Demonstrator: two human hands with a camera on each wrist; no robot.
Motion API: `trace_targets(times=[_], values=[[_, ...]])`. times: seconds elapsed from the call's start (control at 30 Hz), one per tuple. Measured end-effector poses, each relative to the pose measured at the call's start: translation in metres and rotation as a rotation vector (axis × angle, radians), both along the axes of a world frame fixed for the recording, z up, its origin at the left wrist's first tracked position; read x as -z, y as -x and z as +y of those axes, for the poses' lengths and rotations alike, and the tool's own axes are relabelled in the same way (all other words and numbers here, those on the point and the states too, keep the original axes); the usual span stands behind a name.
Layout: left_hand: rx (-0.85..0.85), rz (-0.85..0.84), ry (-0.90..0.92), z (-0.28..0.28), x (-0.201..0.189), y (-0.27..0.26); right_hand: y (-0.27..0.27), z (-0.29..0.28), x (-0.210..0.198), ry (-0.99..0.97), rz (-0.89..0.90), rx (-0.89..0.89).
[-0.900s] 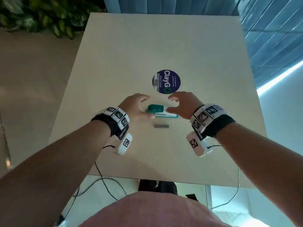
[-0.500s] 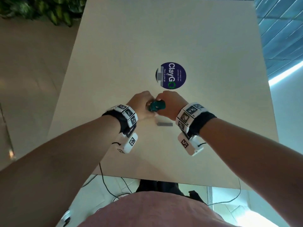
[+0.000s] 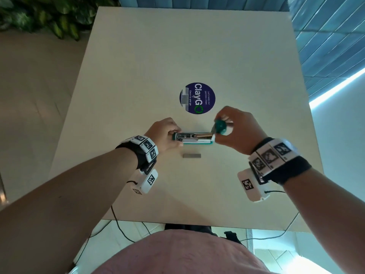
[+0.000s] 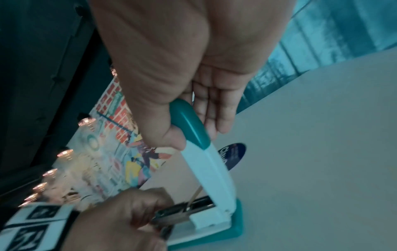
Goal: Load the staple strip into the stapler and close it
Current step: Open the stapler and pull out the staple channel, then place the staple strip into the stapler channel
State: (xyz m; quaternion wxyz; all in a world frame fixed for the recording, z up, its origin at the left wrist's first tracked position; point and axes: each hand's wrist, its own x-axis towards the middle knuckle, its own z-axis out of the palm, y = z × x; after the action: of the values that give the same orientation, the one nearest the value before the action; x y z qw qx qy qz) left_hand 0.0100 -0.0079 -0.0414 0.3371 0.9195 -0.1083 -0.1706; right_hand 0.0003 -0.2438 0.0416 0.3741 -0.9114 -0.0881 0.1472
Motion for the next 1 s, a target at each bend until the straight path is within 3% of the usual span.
trace_targets(times=[0.27,0.5,0.77,0.87,1.0], values=[[-0.027,-0.012,0.022,0.0,0.002,0.0,-0.002,-0.054,0.031,0.235,-0.027,0.117],[-0.041,-0.027,0.024,-0.001,0.003,0.004,-0.003,-0.059,0.069,0.317,0.036,0.101],[-0.029,-0.078,0.043,-0.002,0.001,0.009,-0.001,-0.061,0.074,0.298,-0.003,0.071],[0.073,-0.181,0.089,-0.012,-0.012,0.023,0.001,-0.06,0.074,0.287,-0.006,0.084],[0.304,-0.015,-0.122,-0.025,-0.01,0.042,0.002,-0.059,0.074,0.274,0.001,0.099]])
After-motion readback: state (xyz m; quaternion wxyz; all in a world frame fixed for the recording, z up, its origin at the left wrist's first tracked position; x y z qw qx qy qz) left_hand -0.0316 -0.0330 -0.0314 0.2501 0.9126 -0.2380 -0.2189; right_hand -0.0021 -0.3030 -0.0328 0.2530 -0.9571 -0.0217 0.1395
